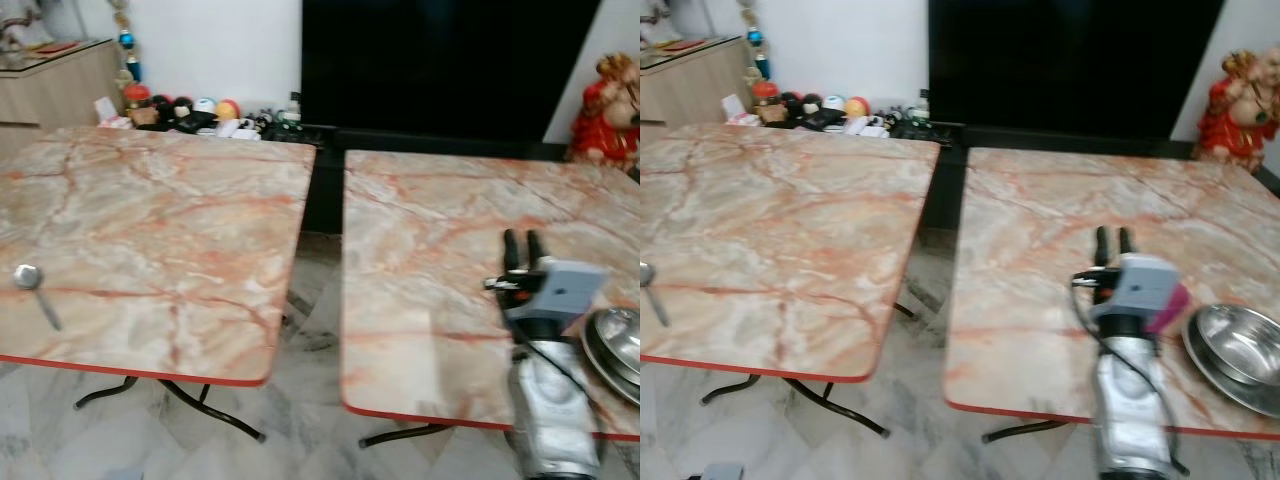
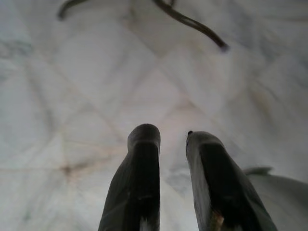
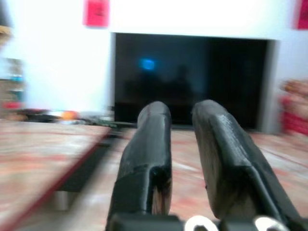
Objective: Setting the table
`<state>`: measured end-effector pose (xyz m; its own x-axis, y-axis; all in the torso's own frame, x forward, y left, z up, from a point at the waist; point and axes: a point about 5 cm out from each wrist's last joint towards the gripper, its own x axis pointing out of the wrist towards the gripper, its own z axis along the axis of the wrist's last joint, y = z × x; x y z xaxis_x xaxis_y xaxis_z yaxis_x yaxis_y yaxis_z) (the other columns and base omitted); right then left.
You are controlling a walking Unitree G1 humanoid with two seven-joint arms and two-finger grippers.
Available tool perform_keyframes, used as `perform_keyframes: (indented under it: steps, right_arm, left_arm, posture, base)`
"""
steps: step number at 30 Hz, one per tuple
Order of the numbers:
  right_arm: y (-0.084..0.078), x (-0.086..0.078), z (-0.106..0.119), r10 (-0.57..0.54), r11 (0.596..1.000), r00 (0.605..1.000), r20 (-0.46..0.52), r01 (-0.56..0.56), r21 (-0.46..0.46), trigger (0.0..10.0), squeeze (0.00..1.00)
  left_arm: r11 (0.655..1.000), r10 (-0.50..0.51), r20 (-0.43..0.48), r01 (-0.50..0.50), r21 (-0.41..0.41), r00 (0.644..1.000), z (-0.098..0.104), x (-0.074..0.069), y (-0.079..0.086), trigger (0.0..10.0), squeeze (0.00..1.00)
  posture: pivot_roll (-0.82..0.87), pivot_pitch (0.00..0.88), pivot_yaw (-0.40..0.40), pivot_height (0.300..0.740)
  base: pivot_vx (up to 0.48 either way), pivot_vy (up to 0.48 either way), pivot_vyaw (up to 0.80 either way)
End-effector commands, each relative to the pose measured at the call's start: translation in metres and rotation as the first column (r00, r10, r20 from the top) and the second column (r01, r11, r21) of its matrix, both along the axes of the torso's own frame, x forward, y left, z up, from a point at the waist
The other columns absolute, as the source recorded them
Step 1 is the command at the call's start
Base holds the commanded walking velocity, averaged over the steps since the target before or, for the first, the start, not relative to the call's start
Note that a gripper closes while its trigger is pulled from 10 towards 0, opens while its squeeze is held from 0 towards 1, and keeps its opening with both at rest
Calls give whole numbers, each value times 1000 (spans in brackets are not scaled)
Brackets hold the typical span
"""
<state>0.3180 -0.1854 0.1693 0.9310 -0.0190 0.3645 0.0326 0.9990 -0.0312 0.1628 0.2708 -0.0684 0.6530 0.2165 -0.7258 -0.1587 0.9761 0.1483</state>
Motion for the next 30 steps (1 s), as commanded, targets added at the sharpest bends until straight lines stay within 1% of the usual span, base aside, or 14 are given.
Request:
perform_keyframes:
  steps: [1, 18, 30]
  right_arm:
    - [-8, 0, 3, -24, 1000, 1000, 8, 24, -12, 10000, 0]
    - [-2, 2, -1, 3, 1000, 1000, -12, -3, -12, 10000, 0]
    - [0, 3, -2, 5, 1000, 1000, -15, -5, -12, 10000, 0]
  left_arm:
    - [1000, 20, -1, -20, -13, 1000, -2, -2, -2, 10000, 0]
    - [1000, -11, -6, 10, -14, 1000, -2, 0, -5, 10000, 0]
    - [1000, -21, -4, 21, -8, 1000, 0, 3, -3, 10000, 0]
  posture:
    - [11, 0, -7, 740]
    - [0, 0, -9, 740]
    - [3, 0, -2, 740]
  base:
    - [0, 480, 0]
    - [0, 480, 0]
    - [0, 480, 0]
